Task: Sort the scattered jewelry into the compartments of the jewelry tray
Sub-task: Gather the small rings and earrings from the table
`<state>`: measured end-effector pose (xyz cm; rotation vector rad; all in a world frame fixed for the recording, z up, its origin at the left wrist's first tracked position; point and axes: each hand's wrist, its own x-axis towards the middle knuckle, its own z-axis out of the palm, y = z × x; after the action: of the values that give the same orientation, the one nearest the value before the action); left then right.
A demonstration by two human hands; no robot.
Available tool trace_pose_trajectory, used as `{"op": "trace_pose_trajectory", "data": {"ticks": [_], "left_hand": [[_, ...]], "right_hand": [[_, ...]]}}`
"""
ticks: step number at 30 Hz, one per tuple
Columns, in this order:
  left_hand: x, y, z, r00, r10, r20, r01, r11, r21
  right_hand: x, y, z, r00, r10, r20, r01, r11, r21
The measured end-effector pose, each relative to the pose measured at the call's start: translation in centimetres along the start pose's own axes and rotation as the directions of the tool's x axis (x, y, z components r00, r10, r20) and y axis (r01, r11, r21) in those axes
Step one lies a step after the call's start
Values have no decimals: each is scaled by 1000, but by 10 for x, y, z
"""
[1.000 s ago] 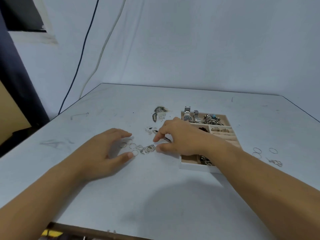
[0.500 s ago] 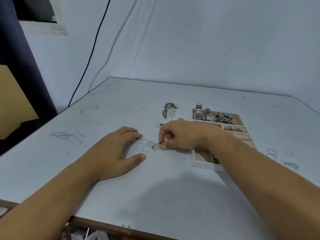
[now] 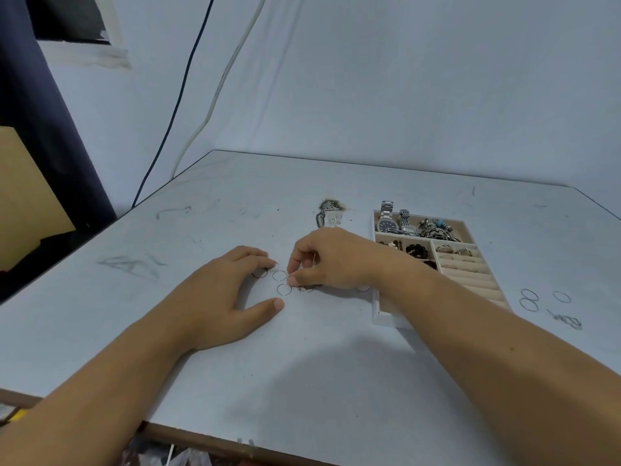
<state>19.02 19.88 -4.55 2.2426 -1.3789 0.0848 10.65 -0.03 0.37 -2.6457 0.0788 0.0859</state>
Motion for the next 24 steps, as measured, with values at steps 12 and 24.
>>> {"op": "trace_pose_trajectory", "data": {"ticks": [12, 24], "left_hand": [[1, -1, 1, 1000, -9, -3, 9, 1000, -21], [1, -2, 1, 1000, -5, -6, 5, 1000, -20]], "right_hand": [[4, -6, -8, 979, 123, 161, -112, 991, -74], [-9, -8, 10, 993, 102, -55, -101, 995, 24]]}}
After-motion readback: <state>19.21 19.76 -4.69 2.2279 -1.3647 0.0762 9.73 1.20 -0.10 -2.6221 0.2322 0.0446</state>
